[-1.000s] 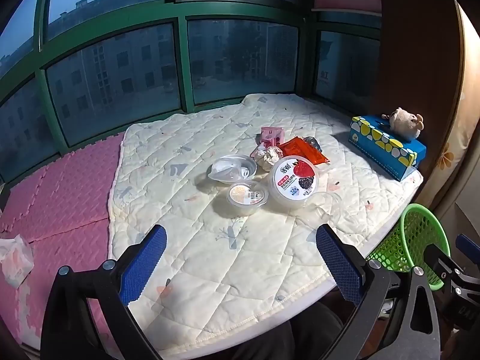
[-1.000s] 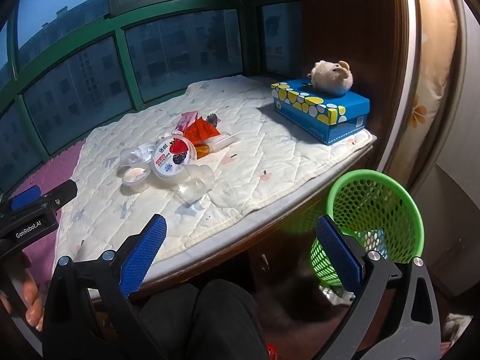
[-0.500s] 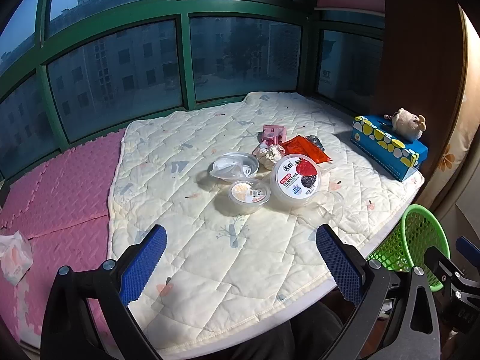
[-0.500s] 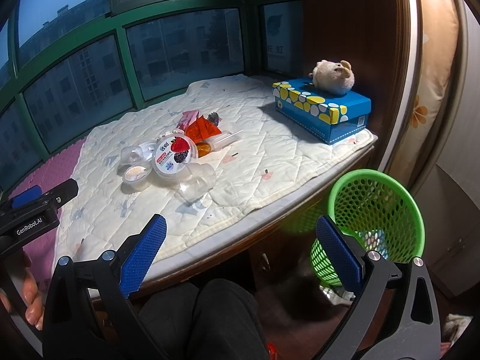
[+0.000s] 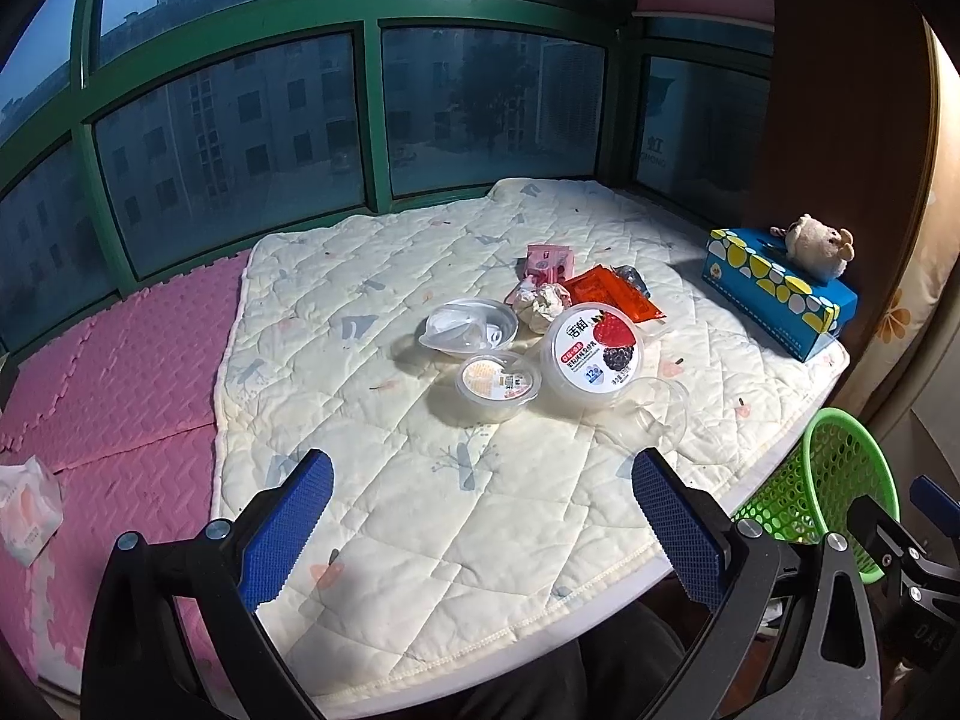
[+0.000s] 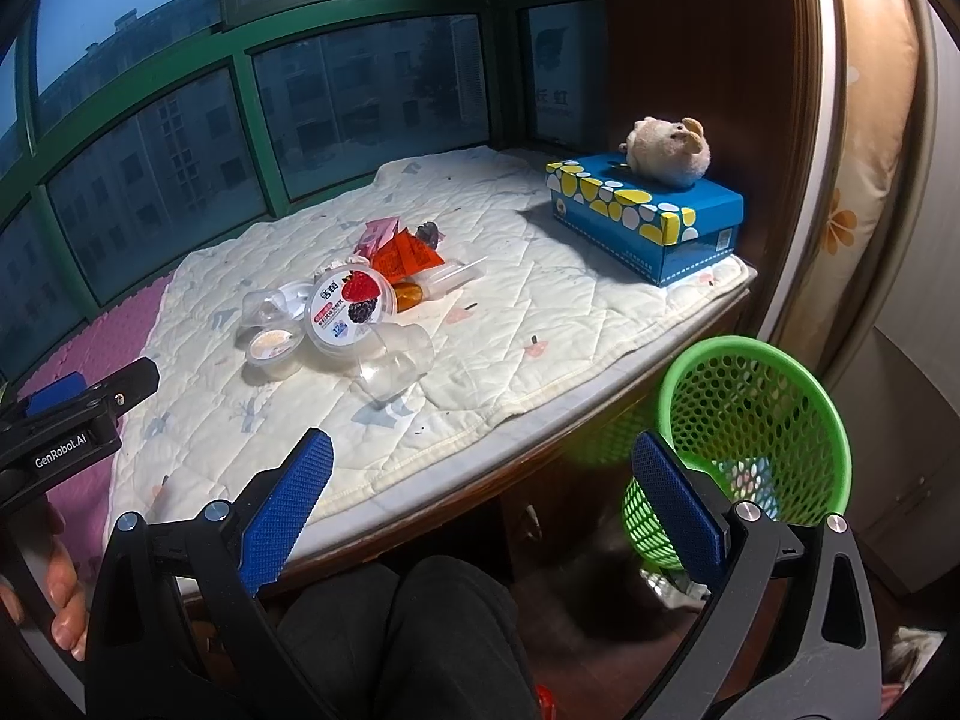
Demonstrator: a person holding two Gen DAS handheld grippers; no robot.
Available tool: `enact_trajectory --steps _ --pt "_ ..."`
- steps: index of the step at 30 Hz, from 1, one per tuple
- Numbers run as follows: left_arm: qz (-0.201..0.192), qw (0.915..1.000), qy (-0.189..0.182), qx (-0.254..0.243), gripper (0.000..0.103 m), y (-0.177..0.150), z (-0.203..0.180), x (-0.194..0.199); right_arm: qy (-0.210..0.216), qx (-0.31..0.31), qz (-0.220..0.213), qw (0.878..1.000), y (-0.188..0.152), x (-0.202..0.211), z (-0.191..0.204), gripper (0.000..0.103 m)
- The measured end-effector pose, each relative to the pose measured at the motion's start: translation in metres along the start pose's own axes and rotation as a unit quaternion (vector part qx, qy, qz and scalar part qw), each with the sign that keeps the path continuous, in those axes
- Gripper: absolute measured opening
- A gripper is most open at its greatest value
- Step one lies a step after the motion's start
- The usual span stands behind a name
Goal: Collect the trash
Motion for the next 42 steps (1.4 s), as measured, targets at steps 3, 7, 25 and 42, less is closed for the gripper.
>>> enact_trajectory --steps 3,7,25,42 --pt "0.003 1.0000 -0.001 0.003 0.097 0.000 0.000 -0.002 0.000 0.000 -0.001 1.000 0.000 0.000 0.000 0.099" --pt "0.004 1.0000 0.000 0.004 0.097 0.000 -0.001 -0.002 0.002 -0.001 0.000 1.000 0.000 0.000 -0.001 0.099" --pt "0.011 0.9999 -0.002 0.007 0.097 0.001 0.000 -0.008 0.002 -0.001 0.006 1.000 -0.001 -0.006 -0.004 0.099" --pt "0.023 0.9995 -0.001 0.020 0.097 0.008 0.009 -0.018 0.001 0.002 0.015 1.000 0.000 -0.015 -0.002 0.099"
Point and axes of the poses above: each gripper's, at about its wrist camera, not at the fingertips, and x roughly against the way its jaws point, z to its left, y to its top, the point moved 5 cm from there along -x, roughly the way its jaws point, and after that the axes turned 14 degrees about z, right-handed, at the moved point
